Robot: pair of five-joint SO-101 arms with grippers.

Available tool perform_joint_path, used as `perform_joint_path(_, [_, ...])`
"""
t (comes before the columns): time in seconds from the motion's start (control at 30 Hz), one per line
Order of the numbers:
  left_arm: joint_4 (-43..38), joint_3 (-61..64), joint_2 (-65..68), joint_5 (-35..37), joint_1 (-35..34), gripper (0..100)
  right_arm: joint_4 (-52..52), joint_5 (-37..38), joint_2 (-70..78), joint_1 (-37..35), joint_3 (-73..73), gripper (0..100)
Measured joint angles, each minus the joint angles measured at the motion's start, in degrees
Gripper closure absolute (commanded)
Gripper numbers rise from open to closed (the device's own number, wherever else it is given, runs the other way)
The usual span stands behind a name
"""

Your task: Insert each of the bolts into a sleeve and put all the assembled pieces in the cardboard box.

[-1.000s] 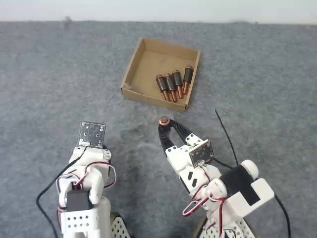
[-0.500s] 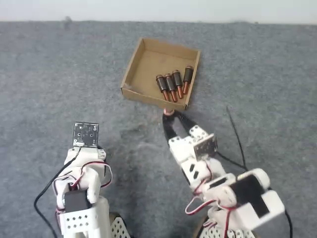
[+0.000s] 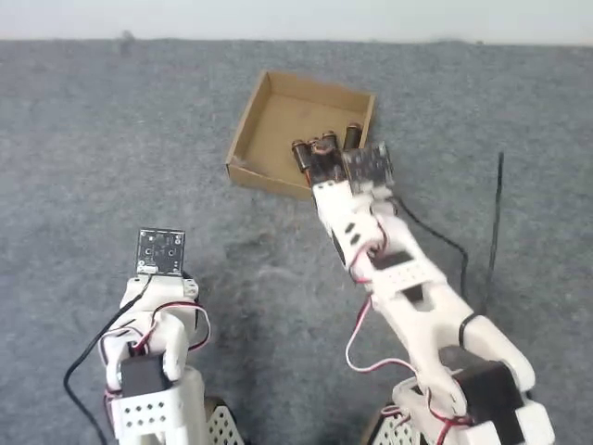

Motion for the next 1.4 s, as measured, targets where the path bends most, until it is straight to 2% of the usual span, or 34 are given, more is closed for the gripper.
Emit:
perform_joint_path(0.13, [0.0, 0.0, 0.0, 0.0, 0.0, 99, 7.8, 0.0, 3.3, 0.2, -9.5, 99.3])
perform_joint_path(0.63, [0.0, 0.0, 0.0, 0.0, 0.0, 99, 20.7, 0.0, 37.7, 7.6, -44.8, 99.3])
perform_joint_path(0.93, [0.0, 0.0, 0.0, 0.0, 0.0, 99, 26.2, 0.2, 47.8, 7.6, -54.4, 99.2])
perform_joint_path(1.13, [0.0, 0.0, 0.0, 0.0, 0.0, 99, 31.6, 0.2, 49.5, 7.3, -58.9, 99.1])
perform_joint_path(1.2, [0.0, 0.0, 0.0, 0.0, 0.0, 99, 33.8, 0.2, 49.5, 7.3, -60.1, 96.4])
perform_joint_path(1.33, [0.0, 0.0, 0.0, 0.0, 0.0, 99, 41.1, -0.1, 49.5, 7.2, -63.6, 83.5])
perform_joint_path(1.4, [0.0, 0.0, 0.0, 0.0, 0.0, 99, 45.1, -1.6, 49.5, 7.1, -65.8, 82.7])
